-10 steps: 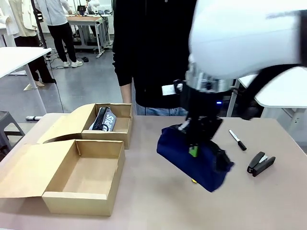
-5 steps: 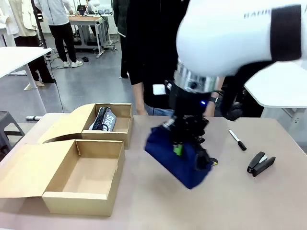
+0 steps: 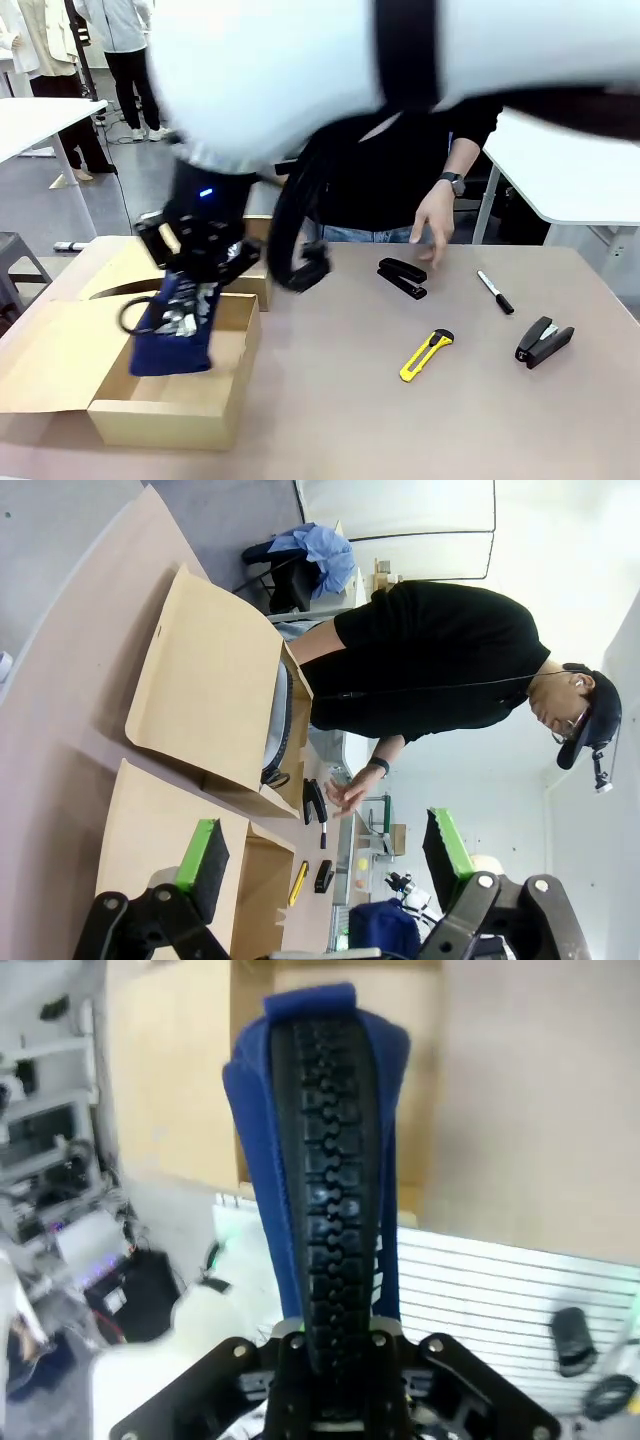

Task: Place items inside the box.
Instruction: Pick up a Pencil pouch or Stapler and place it inside the Mailer Box closest to the robot.

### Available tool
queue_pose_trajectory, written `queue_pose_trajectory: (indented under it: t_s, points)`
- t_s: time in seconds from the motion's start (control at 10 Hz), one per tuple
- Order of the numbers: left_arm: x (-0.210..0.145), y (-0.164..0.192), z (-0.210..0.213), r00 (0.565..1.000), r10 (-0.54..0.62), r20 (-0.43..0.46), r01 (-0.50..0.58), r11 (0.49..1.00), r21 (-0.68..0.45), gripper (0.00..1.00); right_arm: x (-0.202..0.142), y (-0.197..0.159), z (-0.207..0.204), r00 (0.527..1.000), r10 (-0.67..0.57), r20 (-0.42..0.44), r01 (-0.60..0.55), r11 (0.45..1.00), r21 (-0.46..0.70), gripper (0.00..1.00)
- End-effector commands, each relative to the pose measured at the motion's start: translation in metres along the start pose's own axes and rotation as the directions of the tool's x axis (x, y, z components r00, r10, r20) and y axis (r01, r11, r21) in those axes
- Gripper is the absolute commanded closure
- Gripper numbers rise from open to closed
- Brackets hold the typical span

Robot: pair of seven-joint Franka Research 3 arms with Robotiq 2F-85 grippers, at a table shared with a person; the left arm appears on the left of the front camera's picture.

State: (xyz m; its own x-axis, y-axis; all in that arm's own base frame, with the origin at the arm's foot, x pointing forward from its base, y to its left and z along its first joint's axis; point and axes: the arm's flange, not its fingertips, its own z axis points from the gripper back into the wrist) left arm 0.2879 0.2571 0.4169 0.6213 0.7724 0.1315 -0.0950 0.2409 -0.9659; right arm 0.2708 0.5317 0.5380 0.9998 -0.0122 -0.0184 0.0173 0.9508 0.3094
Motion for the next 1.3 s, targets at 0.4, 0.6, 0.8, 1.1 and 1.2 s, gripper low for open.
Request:
queue_pose_trajectory:
  t_s: [0.4, 0.6, 0.8, 1.1, 1.2]
  points:
    - [-0.001, 0.000, 0.001, 1.000, -0.009, 0.002, 0.009, 1.000, -0.019, 0.00, 0.002, 0.035, -0.073, 0.998, -0.032, 0.061, 0.041, 0.989, -0.143, 0.92]
    - [-0.001, 0.000, 0.001, 1.000, -0.009, 0.002, 0.009, 1.000, -0.019, 0.00, 0.023, 0.045, -0.092, 0.968, -0.129, 0.213, 0.154, 0.983, -0.103, 0.92]
    - [-0.001, 0.000, 0.001, 1.000, -0.009, 0.002, 0.009, 1.000, -0.019, 0.00, 0.039, 0.054, -0.104, 0.962, -0.147, 0.229, 0.170, 0.982, -0.083, 0.92]
    - [-0.001, 0.000, 0.001, 1.000, -0.009, 0.002, 0.009, 1.000, -0.019, 0.00, 0.052, 0.066, -0.132, 0.985, -0.091, 0.148, 0.107, 0.989, -0.106, 0.92]
    - [-0.001, 0.000, 0.001, 1.000, -0.009, 0.002, 0.009, 1.000, -0.019, 0.00, 0.052, 0.069, -0.141, 0.988, -0.069, 0.138, 0.085, 0.990, -0.114, 0.92]
